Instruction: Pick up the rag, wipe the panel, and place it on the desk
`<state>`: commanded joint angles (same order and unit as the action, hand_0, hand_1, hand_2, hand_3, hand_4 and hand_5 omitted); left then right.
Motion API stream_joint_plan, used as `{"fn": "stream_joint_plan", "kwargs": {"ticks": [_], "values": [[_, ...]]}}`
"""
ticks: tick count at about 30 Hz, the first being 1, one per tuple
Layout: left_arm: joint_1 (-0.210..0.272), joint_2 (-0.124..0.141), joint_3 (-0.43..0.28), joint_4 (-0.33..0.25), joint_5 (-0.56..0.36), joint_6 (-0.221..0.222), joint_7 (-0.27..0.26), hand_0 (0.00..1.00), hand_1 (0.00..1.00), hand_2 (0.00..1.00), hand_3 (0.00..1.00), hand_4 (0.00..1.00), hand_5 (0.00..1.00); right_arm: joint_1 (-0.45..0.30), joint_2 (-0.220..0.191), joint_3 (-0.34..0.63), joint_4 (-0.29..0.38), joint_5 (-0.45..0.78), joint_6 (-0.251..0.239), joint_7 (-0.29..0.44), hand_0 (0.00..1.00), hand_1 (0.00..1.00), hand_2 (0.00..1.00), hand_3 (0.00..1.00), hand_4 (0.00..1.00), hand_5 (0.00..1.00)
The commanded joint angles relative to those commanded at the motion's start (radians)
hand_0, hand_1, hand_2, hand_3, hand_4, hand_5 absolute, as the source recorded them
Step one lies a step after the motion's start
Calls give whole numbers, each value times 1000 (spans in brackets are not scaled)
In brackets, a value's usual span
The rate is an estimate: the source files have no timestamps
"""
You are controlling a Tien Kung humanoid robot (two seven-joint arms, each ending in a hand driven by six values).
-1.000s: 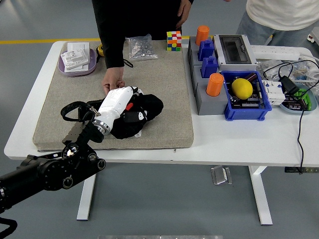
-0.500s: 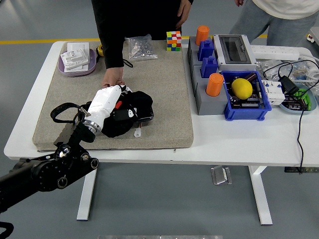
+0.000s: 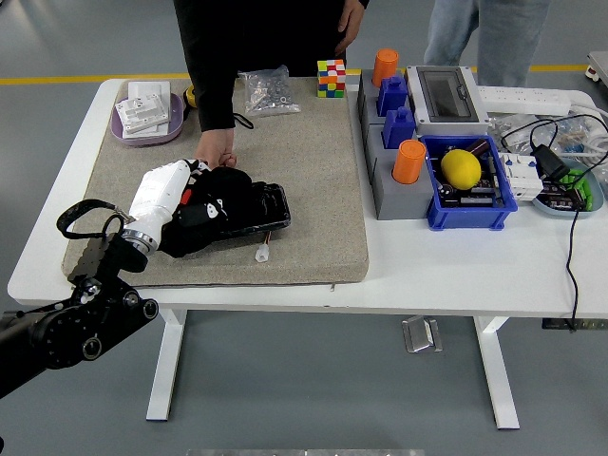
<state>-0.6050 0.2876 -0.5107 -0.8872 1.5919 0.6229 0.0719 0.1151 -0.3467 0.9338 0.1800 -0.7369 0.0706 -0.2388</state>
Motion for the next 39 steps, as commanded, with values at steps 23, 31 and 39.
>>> {"fn": "stream_joint_plan", "kwargs": {"ticks": [23, 31, 39], "values": [[66, 69, -106, 21, 33, 15, -12, 220, 173, 489, 437, 271, 2, -15, 4, 13, 0, -1, -1, 3, 717, 656, 686, 587, 963, 579], [75, 83, -133, 26, 42, 22, -15, 219, 171, 487, 436, 275, 2, -14, 5, 15, 0, 0, -1, 4, 718, 656, 685, 588, 964, 580], [80, 90, -149, 31, 44, 23, -18, 219, 170, 487, 436, 275, 2, -13, 2, 15, 0, 1, 0, 2, 718, 657, 685, 588, 964, 580]]}}
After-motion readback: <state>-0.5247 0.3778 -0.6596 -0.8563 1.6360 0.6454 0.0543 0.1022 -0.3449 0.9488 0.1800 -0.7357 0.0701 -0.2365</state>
